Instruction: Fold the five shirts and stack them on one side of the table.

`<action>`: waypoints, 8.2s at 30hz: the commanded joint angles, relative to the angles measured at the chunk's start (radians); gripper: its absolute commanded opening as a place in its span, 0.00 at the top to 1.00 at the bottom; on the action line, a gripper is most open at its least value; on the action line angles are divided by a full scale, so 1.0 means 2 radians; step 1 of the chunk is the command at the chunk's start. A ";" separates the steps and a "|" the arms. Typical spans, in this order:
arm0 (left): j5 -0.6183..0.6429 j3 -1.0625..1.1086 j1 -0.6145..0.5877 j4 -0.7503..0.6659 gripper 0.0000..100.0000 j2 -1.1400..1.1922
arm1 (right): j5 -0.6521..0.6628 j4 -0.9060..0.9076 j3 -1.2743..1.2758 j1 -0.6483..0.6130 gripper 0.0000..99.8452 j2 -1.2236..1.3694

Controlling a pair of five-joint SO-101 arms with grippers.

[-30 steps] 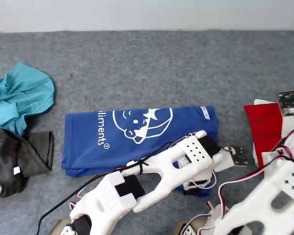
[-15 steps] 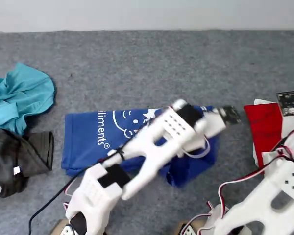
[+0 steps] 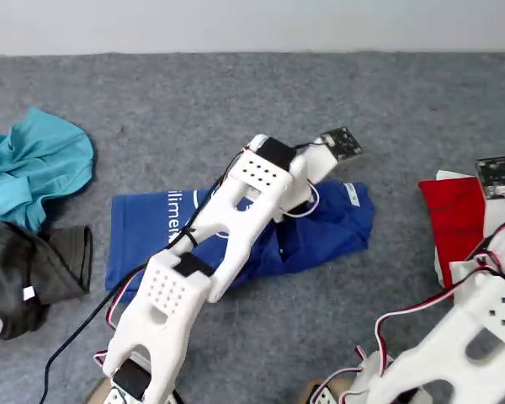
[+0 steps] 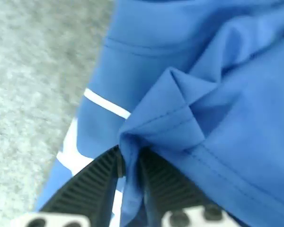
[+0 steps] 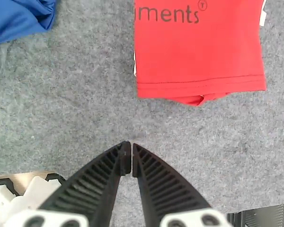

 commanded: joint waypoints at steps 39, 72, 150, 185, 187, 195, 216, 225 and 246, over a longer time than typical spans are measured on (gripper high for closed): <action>-0.006 0.224 0.098 0.101 0.84 -0.286 | 0.000 0.020 -0.002 0.005 0.99 -0.007; -0.026 0.126 -0.109 0.102 0.84 -0.156 | 0.000 0.021 -0.002 0.005 0.99 -0.011; 0.061 0.280 -0.536 0.090 0.92 -0.570 | -0.248 -0.374 -0.008 -0.414 0.99 0.475; 0.114 0.449 -0.440 -0.008 0.77 -0.295 | -0.249 0.022 -0.203 -0.372 0.99 0.247; 0.114 0.449 -0.440 -0.009 0.77 -0.283 | -0.248 0.022 -0.173 -0.353 0.99 0.214; 0.124 0.450 -0.395 -0.054 0.77 -0.232 | -0.247 0.021 -0.105 -0.293 0.99 0.129; 0.148 0.354 -0.348 -0.012 0.99 -0.197 | -0.196 0.022 -0.100 -0.198 0.99 -0.001; 0.153 0.354 -0.200 0.051 0.99 -0.368 | -0.124 0.022 -0.099 -0.130 0.99 -0.005; 0.180 0.073 0.061 0.028 0.99 -0.206 | -0.122 0.021 -0.018 -0.115 0.99 -0.007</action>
